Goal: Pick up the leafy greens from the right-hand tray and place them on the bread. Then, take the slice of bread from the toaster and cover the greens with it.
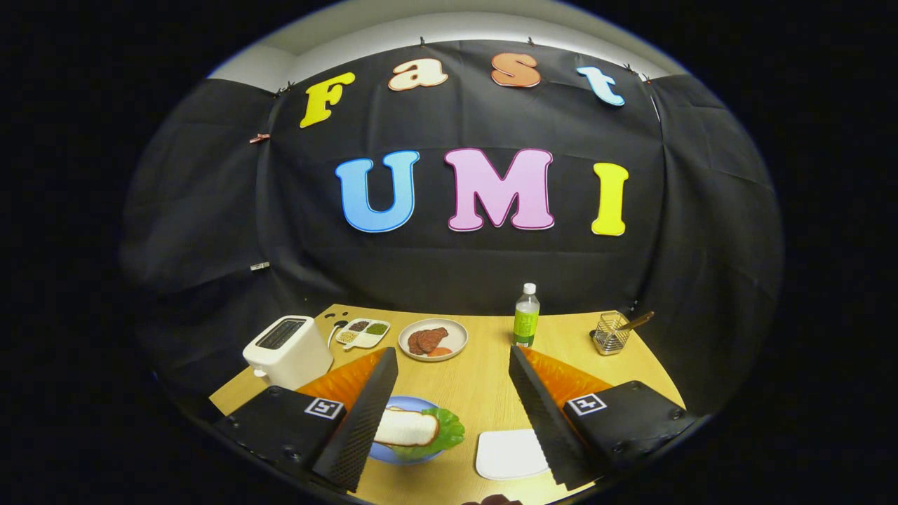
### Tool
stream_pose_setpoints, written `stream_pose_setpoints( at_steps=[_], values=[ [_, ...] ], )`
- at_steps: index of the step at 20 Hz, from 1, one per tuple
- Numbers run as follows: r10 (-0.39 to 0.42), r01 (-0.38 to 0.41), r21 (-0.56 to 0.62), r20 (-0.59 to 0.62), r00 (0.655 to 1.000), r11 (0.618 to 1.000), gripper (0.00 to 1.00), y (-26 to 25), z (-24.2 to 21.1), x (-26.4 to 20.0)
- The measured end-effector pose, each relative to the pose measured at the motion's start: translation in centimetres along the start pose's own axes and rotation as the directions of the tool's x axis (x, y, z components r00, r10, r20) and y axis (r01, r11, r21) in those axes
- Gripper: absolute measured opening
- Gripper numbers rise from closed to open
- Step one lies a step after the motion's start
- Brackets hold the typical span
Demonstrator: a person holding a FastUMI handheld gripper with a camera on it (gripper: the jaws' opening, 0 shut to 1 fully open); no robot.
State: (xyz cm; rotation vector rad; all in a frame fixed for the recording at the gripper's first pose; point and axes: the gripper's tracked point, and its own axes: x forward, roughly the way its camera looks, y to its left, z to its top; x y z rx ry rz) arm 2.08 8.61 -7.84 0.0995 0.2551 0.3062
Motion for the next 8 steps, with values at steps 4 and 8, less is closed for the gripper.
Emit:
stream_pose_setpoints(
  at_steps=[4, 8],
  values=[
    [0.004, -0.004, 0.037, -0.001, 1.0, 0.999, 0.99, -1.1, 0.3, -0.2],
    [-0.007, 0.007, 0.017, 0.017, 1.0, 1.0, 0.99, -2.2, 0.3, -0.5]
  ],
)
